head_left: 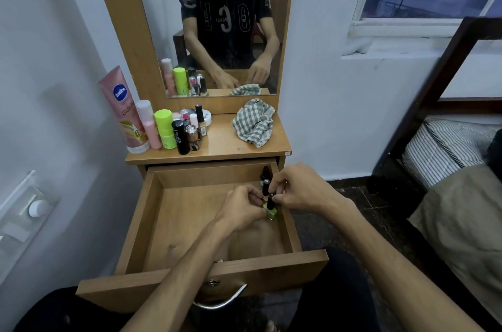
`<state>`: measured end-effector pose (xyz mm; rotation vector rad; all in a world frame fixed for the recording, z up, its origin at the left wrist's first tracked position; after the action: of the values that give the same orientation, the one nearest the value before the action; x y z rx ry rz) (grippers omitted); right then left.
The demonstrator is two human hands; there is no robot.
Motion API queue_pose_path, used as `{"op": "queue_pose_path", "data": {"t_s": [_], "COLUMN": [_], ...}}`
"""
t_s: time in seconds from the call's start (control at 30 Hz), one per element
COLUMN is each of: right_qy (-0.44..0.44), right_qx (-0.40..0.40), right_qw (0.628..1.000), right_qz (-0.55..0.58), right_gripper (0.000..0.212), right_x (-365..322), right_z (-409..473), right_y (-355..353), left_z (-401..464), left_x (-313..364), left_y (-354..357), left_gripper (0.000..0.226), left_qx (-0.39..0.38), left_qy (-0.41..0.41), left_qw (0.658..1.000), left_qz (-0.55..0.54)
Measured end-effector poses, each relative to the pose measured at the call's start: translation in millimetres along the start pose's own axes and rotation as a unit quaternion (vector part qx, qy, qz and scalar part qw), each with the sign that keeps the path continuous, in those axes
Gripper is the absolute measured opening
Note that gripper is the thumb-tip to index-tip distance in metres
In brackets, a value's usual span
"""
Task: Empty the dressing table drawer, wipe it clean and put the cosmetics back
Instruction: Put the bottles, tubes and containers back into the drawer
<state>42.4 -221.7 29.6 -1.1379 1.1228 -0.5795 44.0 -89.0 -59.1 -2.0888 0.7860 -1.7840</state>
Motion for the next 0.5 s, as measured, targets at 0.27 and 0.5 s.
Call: {"op": "queue_pose_path", "data": {"t_s": [0.27,0.5], "right_qy": [0.013,0.003], "right_qx": [0.016,0.022], "right_qw": [0.999,1.0], "right_qz": [0.025,0.0], "right_gripper": [0.004,0.013], "right_x": [7,4], "right_z": [-8,-10], "right_y": [0,3], "left_z": [3,13], "left_x": [-9,-8], "left_y": [13,2], "left_gripper": [0.055,0.086], "left_qx": [-0.038,-0.006], "left_qy": [-0.036,-0.053], "left_qw": [0.995,0.995], "left_qz": [-0.086,-0.084]}}
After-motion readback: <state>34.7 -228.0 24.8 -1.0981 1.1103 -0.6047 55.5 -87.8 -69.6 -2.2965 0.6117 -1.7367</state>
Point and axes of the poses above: each hand's wrist, its own z-axis towards the middle knuckle, its own y-axis out of the palm, x = y × z, the point moved 9 cm from there along z, towards the middle knuckle, and after that the axes turned 2 degrees about -y, right-handed, at the moved point
